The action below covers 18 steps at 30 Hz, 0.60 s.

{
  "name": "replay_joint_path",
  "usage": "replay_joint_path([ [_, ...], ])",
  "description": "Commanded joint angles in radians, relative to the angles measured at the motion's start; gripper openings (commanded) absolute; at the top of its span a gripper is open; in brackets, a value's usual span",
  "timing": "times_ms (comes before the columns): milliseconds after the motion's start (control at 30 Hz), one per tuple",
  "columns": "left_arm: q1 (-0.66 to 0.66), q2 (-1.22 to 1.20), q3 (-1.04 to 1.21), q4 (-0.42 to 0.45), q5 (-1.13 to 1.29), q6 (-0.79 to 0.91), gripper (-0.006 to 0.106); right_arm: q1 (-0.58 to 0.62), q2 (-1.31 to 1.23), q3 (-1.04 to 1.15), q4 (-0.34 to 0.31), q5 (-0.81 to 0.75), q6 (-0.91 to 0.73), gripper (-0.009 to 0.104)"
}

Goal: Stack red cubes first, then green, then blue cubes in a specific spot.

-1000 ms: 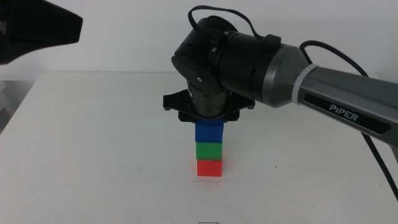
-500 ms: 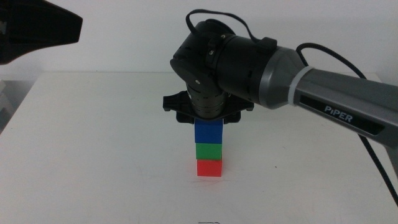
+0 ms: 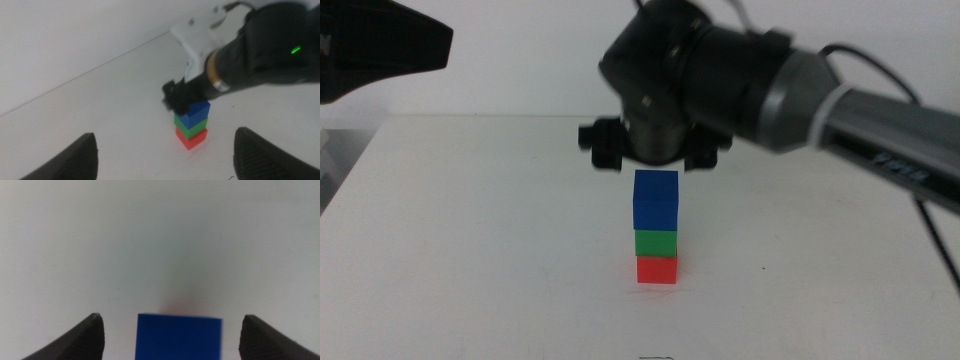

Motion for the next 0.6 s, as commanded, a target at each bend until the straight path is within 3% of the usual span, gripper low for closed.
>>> replay_joint_path([
  [0, 0.0, -0.003, -0.02, -0.029, -0.062, -0.011, 0.092, -0.016, -0.106, -0.049, -0.07, 0.006, -0.022, 0.076],
  [233, 0.0, -0.003, -0.02, -0.029, -0.062, -0.011, 0.092, -0.063, -0.252, -0.073, -0.096, 0.054, -0.16, 0.076],
  [467, 0.0, -0.003, -0.02, -0.029, -0.062, -0.011, 0.092, -0.18, -0.433, -0.021, -0.041, 0.048, -0.408, 0.076],
  [567, 0.0, -0.003, -0.02, -0.029, -0.062, -0.011, 0.092, -0.257, -0.536, 0.069, 0.021, -0.007, -0.551, 0.075],
])
